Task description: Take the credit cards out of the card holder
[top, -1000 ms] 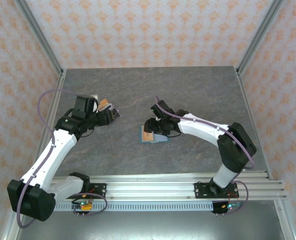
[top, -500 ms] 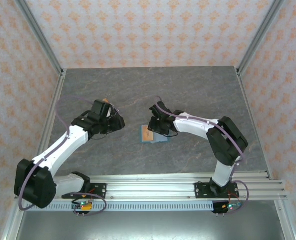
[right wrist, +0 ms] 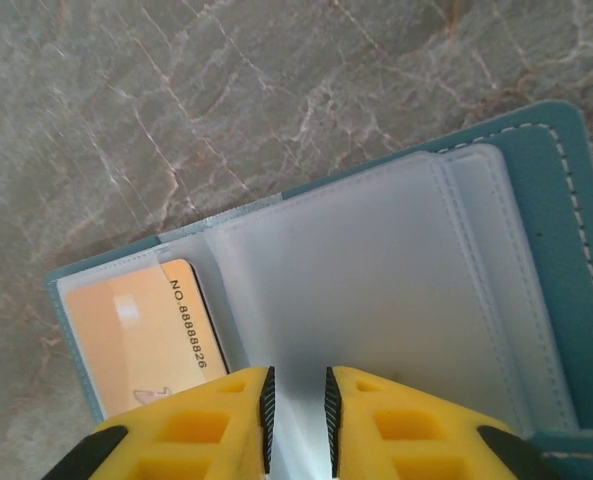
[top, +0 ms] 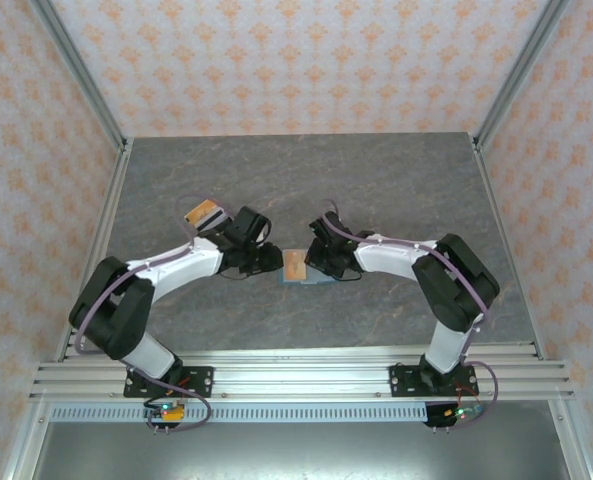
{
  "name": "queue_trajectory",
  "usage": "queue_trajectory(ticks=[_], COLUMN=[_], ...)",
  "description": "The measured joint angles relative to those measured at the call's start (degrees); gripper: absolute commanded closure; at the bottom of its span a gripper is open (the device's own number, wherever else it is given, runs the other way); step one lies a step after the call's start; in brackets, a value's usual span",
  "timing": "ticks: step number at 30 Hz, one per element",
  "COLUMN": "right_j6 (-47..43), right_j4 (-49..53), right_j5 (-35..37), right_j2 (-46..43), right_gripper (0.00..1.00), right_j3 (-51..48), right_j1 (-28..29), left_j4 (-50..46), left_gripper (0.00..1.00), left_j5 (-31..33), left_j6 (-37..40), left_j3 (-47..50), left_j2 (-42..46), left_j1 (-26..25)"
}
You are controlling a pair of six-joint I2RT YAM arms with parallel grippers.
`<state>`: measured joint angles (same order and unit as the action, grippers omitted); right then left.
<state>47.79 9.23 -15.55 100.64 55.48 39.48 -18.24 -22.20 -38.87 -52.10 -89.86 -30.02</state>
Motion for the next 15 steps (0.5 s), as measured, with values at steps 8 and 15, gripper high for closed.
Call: queue_trajectory(ticks=[8,15], right_j6=[0.63,0.11], right_j4=[-5.73,-7.8], right_j5=[-4.72,-6.93], right_j2=[-1.18,-1.22], right_gripper=[0.76,0.78], right_j3=[-2.78,-3.89], right_j1=[-1.03,-1.03], left_j4=[1.46,2.99], left_gripper=[0.81,0.82], left_j5=[-1.57,-2.93], left_j6=[-0.35,-0.79], left_j3=[-5.99,-6.23], left_j2=[-7.28,-12.15], left_j1=[-0.37,-0.37])
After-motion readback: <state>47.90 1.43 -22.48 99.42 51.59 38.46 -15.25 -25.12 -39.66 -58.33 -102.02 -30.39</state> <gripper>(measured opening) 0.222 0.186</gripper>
